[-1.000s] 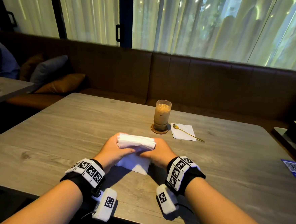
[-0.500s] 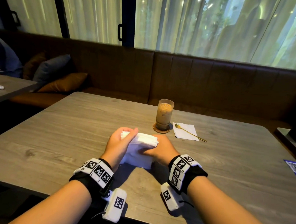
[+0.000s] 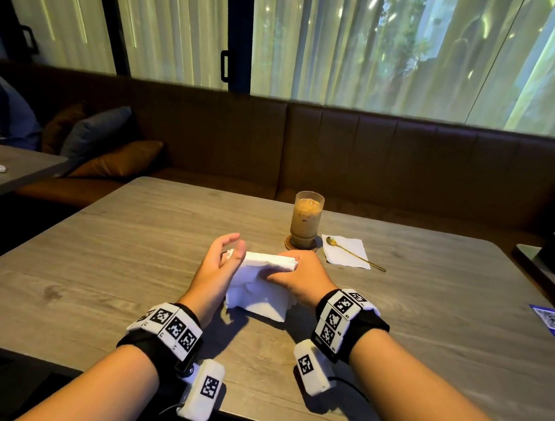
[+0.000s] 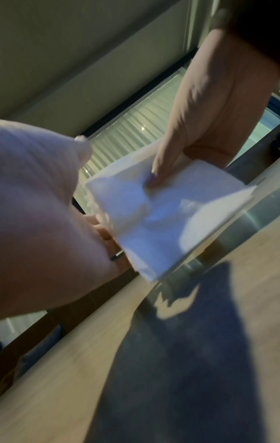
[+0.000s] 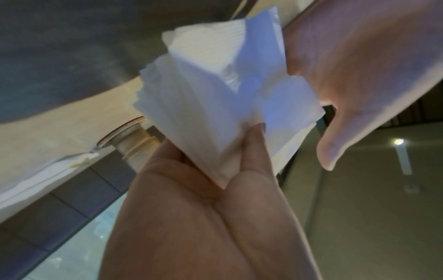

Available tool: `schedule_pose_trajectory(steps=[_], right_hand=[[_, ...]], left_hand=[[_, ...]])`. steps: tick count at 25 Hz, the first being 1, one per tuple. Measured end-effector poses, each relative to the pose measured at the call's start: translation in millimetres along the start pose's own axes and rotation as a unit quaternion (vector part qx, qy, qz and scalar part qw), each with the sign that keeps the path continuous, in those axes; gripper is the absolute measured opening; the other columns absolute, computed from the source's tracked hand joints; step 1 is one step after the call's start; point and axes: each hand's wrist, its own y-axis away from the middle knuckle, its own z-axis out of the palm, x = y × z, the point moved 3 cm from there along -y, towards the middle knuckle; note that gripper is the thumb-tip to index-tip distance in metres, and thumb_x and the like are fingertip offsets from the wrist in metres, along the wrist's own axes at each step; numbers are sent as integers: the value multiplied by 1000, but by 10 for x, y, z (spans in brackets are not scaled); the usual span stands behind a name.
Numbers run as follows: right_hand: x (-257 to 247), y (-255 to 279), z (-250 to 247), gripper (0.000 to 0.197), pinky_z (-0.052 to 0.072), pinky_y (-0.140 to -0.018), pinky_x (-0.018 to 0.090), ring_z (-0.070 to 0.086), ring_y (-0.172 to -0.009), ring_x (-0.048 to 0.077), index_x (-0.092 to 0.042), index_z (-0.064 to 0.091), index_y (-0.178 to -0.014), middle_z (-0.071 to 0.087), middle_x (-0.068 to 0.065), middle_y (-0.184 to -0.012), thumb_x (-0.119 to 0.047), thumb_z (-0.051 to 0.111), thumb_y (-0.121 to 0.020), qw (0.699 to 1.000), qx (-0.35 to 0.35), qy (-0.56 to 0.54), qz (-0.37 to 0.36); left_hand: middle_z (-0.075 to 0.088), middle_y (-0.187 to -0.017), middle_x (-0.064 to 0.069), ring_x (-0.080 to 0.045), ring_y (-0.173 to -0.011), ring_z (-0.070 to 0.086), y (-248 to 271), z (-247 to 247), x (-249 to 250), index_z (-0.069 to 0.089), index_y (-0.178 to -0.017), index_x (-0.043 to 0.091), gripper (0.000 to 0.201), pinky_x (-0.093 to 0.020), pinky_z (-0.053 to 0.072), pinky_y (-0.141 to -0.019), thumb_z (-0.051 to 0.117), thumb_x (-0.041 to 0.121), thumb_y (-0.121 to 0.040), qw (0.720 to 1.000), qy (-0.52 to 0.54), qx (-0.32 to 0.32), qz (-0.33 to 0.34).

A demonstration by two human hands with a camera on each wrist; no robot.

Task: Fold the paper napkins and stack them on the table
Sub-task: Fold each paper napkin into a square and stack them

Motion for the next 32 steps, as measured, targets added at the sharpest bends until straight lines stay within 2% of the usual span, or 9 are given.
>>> schedule_pose_trajectory(steps=[3, 9, 12, 15, 18, 21, 24, 28, 32], right_hand=[[-33, -22, -26, 23, 62, -85, 40, 75, -95, 24, -10, 77, -100, 79, 9, -97, -16, 87, -80, 993, 24, -101, 49], [36, -19, 90, 44, 57, -99, 55, 76, -104, 32, -7, 70, -121, 80, 13, -109, -11, 86, -80, 951, -4, -241, 194], [23, -2, 122, 32, 60, -90, 53, 77, -100, 33, -8, 70, -116, 79, 16, -108, -11, 80, -87, 924, -12, -284, 256], [39, -14, 129, 10, 62, -76, 44, 76, -87, 27, -8, 66, -102, 79, 13, -95, -13, 71, -95, 917, -10, -270, 293], [124, -76, 142, 24, 62, -83, 46, 75, -88, 29, -2, 67, -115, 78, 15, -101, -13, 72, -95, 922, 0, -219, 318], [201, -167, 139, 29, 60, -67, 37, 71, -75, 24, -1, 68, -116, 77, 13, -95, -16, 76, -92, 927, 8, -182, 328], [221, -343, 143, 39, 64, -79, 42, 76, -83, 27, -4, 69, -115, 79, 13, -100, -19, 85, -83, 923, 30, -155, 350], [410, -839, 107, 74, 64, -82, 52, 78, -88, 33, -8, 72, -114, 80, 13, -99, -25, 100, -48, 932, 63, -124, 335], [224, -1060, 94, 41, 62, -92, 48, 71, -91, 27, -4, 69, -120, 73, 14, -104, -6, 82, -81, 948, 72, -134, 281]], left_hand=[[75, -120, -3, -19, -111, 72, -16, -61, -34, 59, -134, 18, 78, -25, 57, -84, 81, 62, -73, 997, 16, -62, -42], [80, -109, -11, -26, -98, 76, -94, -45, -55, 72, -121, 9, 28, -35, 60, -78, 67, 25, -98, 993, -5, -56, -104], [79, -105, -8, -20, -89, 76, -115, -54, -119, 67, -124, 8, 25, -32, 59, -69, 64, 15, -100, 988, 22, -22, -150], [74, -118, -15, -32, -102, 74, -168, -97, -163, 62, -128, 8, 28, -46, 62, -79, 64, 11, -100, 981, 31, 2, -192], [71, -122, -19, -39, -105, 71, -261, -142, -164, 59, -131, 6, 29, -55, 59, -87, 60, 8, -102, 976, 10, 9, -217], [70, -123, -21, -38, -99, 71, -380, -174, -153, 56, -135, 6, 35, -45, 59, -75, 59, 2, -100, 975, -17, 17, -221], [67, -125, -18, -40, -102, 73, -550, -230, -184, 50, -141, 19, 50, -45, 61, -70, 60, -3, -97, 972, -38, 22, -233], [64, -121, -14, -36, -96, 71, -935, -294, -227, 49, -131, 27, 48, -53, 62, -77, 58, -5, -95, 969, -73, 53, -231], [61, -121, -13, -32, -99, 67, -1429, -362, -247, 47, -128, 27, 49, -43, 59, -69, 57, -7, -93, 966, -115, 72, -220]])
